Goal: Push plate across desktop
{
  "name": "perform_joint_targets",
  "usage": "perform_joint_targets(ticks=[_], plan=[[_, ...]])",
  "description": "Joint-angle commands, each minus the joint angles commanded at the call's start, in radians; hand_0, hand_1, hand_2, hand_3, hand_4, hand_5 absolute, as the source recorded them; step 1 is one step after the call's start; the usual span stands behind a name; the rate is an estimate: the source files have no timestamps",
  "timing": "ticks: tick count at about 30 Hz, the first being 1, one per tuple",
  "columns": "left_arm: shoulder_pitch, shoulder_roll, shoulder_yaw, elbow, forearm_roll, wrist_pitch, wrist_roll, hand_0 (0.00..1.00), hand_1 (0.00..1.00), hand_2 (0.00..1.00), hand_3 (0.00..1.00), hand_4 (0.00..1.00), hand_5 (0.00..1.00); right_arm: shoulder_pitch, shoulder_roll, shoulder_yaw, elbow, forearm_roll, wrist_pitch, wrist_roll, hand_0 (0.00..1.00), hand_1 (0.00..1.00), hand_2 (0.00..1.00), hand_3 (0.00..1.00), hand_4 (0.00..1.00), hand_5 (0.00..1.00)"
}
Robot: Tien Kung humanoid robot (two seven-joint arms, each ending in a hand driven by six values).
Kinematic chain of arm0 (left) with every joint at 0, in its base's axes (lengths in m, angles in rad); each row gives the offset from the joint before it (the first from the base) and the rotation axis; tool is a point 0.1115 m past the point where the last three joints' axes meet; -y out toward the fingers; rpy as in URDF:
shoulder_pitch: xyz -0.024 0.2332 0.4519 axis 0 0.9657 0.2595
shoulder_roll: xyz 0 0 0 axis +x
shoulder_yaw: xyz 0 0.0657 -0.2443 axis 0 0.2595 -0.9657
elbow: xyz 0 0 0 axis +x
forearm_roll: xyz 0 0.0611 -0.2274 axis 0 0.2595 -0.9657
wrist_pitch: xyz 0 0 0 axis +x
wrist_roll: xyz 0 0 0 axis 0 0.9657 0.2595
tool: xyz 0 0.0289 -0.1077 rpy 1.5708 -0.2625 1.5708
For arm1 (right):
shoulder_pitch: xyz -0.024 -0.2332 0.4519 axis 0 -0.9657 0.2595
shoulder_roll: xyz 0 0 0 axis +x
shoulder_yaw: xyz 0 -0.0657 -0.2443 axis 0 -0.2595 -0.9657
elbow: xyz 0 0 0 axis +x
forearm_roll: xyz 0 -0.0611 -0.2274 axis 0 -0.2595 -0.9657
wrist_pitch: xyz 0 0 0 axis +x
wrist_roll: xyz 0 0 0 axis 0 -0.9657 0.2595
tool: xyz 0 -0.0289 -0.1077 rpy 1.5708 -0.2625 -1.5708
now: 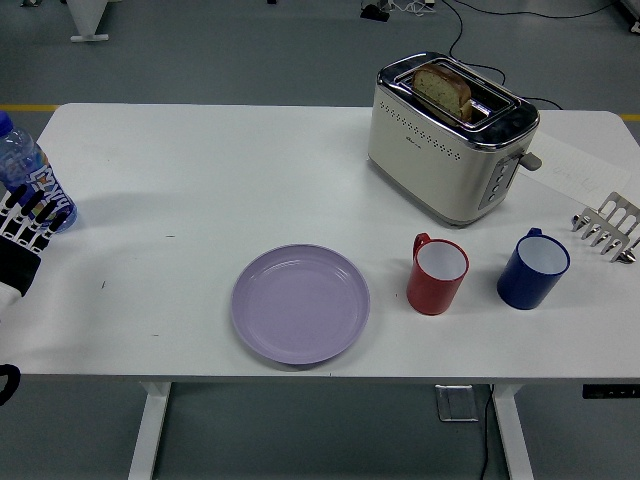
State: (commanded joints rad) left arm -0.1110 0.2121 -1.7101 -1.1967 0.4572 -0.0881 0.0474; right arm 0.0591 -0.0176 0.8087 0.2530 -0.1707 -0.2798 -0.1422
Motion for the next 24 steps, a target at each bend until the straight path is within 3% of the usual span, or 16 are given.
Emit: perform_joint_targets(ticks=[24], plan=[[-0.001, 0.0, -0.002, 0.007, 0.004, 0.009, -0.006, 0.624, 0.687, 0.647, 0.613, 0.568, 0.998, 0.002, -0.003, -0.002, -0.002, 0.005, -0.001, 0.005, 0.593, 0.524, 0.605, 0.6, 0.37, 0.522]])
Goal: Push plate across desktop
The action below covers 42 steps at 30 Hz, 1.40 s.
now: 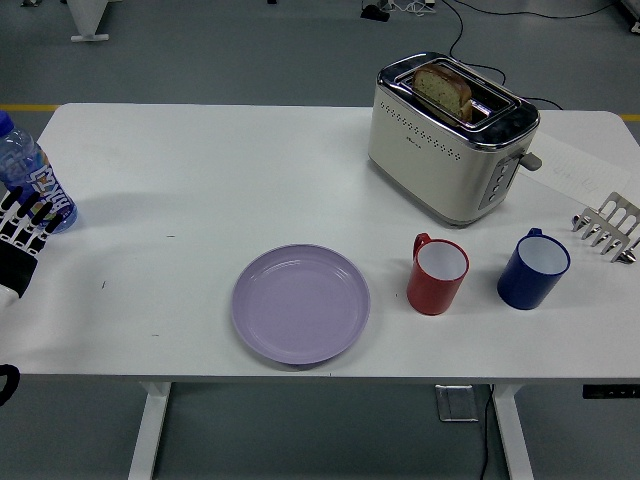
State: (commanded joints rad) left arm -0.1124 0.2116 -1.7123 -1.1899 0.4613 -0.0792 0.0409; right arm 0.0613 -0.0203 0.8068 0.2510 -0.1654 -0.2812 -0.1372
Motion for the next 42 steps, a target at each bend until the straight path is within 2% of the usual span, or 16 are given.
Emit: perform_joint_targets(ticks=[18, 19, 24, 25, 30, 31, 42], plan=[[0.007, 0.004, -0.006, -0.001, -0.002, -0.002, 0.0, 0.618, 0.684, 0.65, 0.616, 0.567, 0.998, -0.003, -0.001, 0.011, -0.001, -0.01, 0.001, -0.003, 0.592, 0.523, 0.607, 0.598, 0.368, 0.521], [0.009, 0.004, -0.007, -0.001, -0.008, -0.003, 0.0, 0.584, 0.685, 0.656, 0.616, 0.567, 0.998, -0.004, -0.002, 0.012, -0.001, -0.011, 0.001, -0.003, 0.592, 0.523, 0.608, 0.599, 0.369, 0.521], [0.01, 0.005, -0.006, 0.001, -0.023, -0.008, 0.002, 0.584, 0.685, 0.656, 0.616, 0.567, 0.998, -0.008, -0.004, 0.009, -0.001, -0.01, 0.001, 0.0, 0.592, 0.523, 0.608, 0.599, 0.369, 0.521], [0.009, 0.004, -0.004, 0.001, -0.029, -0.011, 0.003, 0.579, 0.693, 0.682, 0.638, 0.559, 0.998, -0.01, -0.005, 0.006, -0.001, -0.005, 0.001, 0.003, 0.592, 0.523, 0.607, 0.599, 0.369, 0.522], [0.002, 0.009, 0.005, -0.001, -0.057, -0.025, 0.008, 0.579, 0.693, 0.682, 0.638, 0.559, 0.998, -0.011, -0.005, -0.001, -0.002, 0.005, 0.003, 0.009, 0.592, 0.523, 0.607, 0.599, 0.369, 0.522], [0.001, 0.01, 0.005, -0.001, -0.059, -0.025, 0.008, 0.589, 0.714, 0.716, 0.681, 0.549, 0.998, -0.011, -0.004, -0.002, -0.001, 0.006, 0.003, 0.009, 0.592, 0.523, 0.607, 0.597, 0.369, 0.522], [-0.001, 0.01, -0.007, -0.002, -0.091, -0.024, 0.005, 0.611, 0.734, 0.742, 0.698, 0.544, 0.998, -0.004, -0.003, -0.01, -0.002, 0.021, 0.004, 0.014, 0.592, 0.524, 0.607, 0.597, 0.368, 0.521]])
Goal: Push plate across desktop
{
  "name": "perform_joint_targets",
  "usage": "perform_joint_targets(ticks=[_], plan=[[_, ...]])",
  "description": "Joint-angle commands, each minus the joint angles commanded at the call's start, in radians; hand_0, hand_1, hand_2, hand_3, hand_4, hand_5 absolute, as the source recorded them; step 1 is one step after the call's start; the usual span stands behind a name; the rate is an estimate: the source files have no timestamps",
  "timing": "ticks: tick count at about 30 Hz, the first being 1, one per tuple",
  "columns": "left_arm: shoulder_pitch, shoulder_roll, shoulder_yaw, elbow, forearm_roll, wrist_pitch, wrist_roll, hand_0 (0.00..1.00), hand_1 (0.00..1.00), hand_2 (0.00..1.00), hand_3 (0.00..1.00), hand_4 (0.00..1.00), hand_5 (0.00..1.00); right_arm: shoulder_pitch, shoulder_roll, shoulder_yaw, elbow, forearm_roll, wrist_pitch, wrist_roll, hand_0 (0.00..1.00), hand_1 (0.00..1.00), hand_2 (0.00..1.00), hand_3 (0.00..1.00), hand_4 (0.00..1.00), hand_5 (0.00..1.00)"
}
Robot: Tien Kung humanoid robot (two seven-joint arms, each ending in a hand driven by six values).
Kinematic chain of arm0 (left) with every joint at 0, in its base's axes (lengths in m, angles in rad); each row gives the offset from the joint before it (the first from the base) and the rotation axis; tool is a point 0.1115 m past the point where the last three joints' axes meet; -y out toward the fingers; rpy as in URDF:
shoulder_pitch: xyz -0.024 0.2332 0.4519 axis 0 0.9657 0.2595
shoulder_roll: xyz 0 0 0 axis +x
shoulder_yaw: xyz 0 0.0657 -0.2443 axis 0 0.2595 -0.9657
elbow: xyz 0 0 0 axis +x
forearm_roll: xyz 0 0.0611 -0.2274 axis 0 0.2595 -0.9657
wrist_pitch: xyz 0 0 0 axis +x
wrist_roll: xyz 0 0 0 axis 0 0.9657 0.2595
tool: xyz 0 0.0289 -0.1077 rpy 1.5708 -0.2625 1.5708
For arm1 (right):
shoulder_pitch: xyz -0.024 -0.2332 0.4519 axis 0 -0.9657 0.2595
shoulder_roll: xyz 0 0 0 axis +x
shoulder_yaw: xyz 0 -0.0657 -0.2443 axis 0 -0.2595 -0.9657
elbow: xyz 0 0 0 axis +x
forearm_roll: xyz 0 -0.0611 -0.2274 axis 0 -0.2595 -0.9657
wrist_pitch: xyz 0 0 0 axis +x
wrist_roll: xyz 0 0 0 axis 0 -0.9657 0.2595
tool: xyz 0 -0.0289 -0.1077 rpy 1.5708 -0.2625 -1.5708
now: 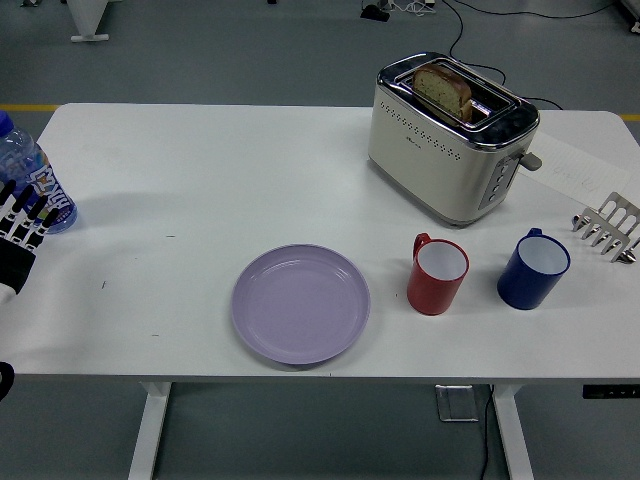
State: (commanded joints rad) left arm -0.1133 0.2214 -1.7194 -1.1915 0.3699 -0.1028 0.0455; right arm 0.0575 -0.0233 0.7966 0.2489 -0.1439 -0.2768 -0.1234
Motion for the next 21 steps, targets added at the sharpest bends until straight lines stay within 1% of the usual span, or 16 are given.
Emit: perform_joint_targets(ticks=[1, 6, 7, 12, 13, 18, 19, 21], plan=[[-0.001, 0.0, -0.001, 0.0, -0.002, 0.0, 0.0, 0.651, 0.763, 0.782, 0.72, 0.541, 0.998, 0.0, 0.0, 0.0, 0.0, 0.0, 0.0, 0.0, 0.592, 0.523, 0.607, 0.596, 0.369, 0.521], [-0.004, 0.001, -0.001, -0.001, -0.006, -0.001, 0.003, 0.651, 0.763, 0.782, 0.72, 0.541, 0.998, 0.002, -0.002, 0.0, -0.001, 0.001, -0.001, 0.003, 0.592, 0.523, 0.607, 0.596, 0.369, 0.521], [-0.005, 0.001, -0.001, -0.002, -0.005, 0.001, 0.003, 0.686, 0.8, 0.813, 0.776, 0.528, 0.998, 0.003, -0.003, -0.002, -0.001, 0.004, -0.001, 0.003, 0.592, 0.523, 0.606, 0.595, 0.369, 0.521], [-0.007, -0.001, -0.002, -0.002, -0.006, 0.01, 0.0, 0.686, 0.8, 0.813, 0.776, 0.528, 0.998, 0.005, -0.003, -0.003, -0.001, 0.006, -0.002, 0.005, 0.592, 0.523, 0.606, 0.595, 0.369, 0.521], [-0.007, -0.001, -0.002, -0.002, -0.006, 0.011, 0.0, 0.707, 0.815, 0.842, 0.812, 0.526, 0.998, 0.005, -0.003, -0.003, -0.001, 0.006, -0.002, 0.005, 0.592, 0.523, 0.606, 0.594, 0.369, 0.52], [-0.008, -0.002, -0.003, -0.004, -0.01, 0.01, 0.0, 0.707, 0.815, 0.842, 0.812, 0.526, 0.998, 0.006, -0.003, 0.0, -0.001, 0.001, -0.002, 0.004, 0.592, 0.523, 0.606, 0.594, 0.369, 0.52], [-0.008, -0.002, -0.003, -0.004, -0.011, 0.01, 0.0, 0.723, 0.828, 0.865, 0.84, 0.527, 0.998, 0.006, -0.003, 0.0, -0.001, 0.0, -0.002, 0.003, 0.591, 0.523, 0.605, 0.594, 0.368, 0.52], [-0.007, -0.002, -0.004, -0.004, -0.013, 0.01, 0.0, 0.723, 0.828, 0.865, 0.84, 0.527, 0.998, 0.006, -0.003, 0.0, -0.001, 0.0, -0.002, 0.003, 0.591, 0.523, 0.605, 0.594, 0.368, 0.52]])
